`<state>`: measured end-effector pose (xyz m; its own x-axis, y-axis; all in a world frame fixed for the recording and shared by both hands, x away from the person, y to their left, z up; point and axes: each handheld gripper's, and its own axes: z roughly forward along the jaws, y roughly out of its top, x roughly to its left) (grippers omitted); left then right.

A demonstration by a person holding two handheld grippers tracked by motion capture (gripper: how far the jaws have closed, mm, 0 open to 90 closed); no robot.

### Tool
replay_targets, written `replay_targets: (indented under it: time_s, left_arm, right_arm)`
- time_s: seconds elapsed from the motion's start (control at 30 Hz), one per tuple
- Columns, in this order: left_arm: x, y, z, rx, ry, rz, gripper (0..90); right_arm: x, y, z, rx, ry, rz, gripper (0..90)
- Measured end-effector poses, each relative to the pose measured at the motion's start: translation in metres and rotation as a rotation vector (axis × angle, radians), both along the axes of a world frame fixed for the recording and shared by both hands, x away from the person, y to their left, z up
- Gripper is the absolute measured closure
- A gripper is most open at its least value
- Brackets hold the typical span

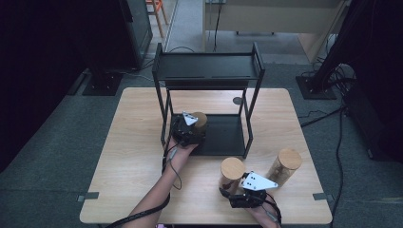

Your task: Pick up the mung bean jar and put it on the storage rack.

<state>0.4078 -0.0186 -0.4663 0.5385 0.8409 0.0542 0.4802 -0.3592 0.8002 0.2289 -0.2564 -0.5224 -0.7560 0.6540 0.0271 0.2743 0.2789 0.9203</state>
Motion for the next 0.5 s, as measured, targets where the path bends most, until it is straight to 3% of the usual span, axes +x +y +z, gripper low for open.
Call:
replay_targets:
  time_s: [0.5]
  left_arm:
    - [-0.015, 0.004, 0.001, -0.025, -0.005, -0.053, 21.2]
  right_arm:
    - [0.0, 0.0, 0.0, 0.001, 0.002, 0.0, 19.9]
